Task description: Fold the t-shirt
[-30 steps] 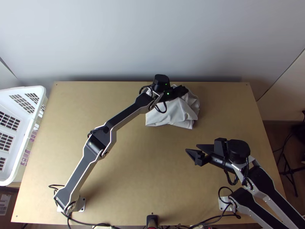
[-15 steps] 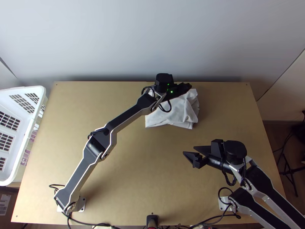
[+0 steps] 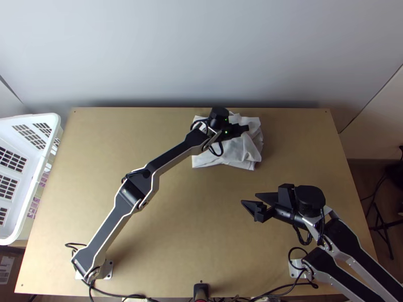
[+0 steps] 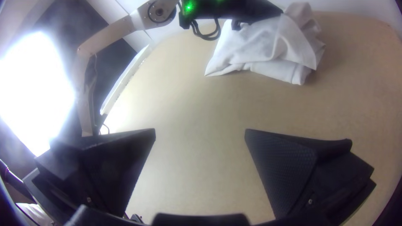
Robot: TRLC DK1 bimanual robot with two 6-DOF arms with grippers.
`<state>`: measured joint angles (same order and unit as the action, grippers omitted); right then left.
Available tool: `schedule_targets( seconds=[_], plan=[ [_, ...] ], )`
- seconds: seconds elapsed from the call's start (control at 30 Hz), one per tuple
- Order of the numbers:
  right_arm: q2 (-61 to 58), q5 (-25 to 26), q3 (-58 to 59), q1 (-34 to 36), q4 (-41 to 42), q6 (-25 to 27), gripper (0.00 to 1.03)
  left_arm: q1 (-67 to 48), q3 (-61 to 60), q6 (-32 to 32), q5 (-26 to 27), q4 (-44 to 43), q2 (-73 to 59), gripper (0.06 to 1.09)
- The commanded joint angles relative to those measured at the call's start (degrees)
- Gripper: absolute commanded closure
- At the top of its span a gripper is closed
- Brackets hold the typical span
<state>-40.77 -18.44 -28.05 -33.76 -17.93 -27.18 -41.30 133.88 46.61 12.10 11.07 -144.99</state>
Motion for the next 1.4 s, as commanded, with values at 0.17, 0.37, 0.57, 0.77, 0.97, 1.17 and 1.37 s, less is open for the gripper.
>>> schedule_targets(
  seconds=[0.17,0.37,0.57,0.77,0.97,1.17,1.37],
  plan=[
    [-0.01,0.16,0.1,-0.43,0.0,0.02,0.04,-2.21,0.32,4.1,-2.25,-5.09,-0.3,1.05],
    [-0.1,0.16,0.1,-0.61,0.09,0.02,0.04,-4.05,0.32,3.75,-1.11,-6.5,-0.12,1.05],
    [-0.36,0.16,0.19,-0.7,0.27,0.02,0.04,-7.74,0.32,3.66,-0.94,-7.03,-5.3,1.05],
    [-0.62,0.16,0.02,-0.61,0.18,0.02,0.04,-7.04,1.12,3.75,-2.25,-8.43,-6.71,1.05],
    [-0.89,0.16,-0.16,-0.61,0.27,-0.07,0.04,-5.2,0.85,4.45,-1.11,-6.85,-3.02,1.05],
    [-0.89,0.95,-0.51,4.58,0.27,0.02,0.04,-0.45,-4.33,5.86,1.35,-6.85,13.33,1.05],
    [-4.05,1.03,-0.25,11.7,5.54,0.72,0.04,3.59,-8.2,4.1,5.39,2.11,27.13,1.05]
  ],
)
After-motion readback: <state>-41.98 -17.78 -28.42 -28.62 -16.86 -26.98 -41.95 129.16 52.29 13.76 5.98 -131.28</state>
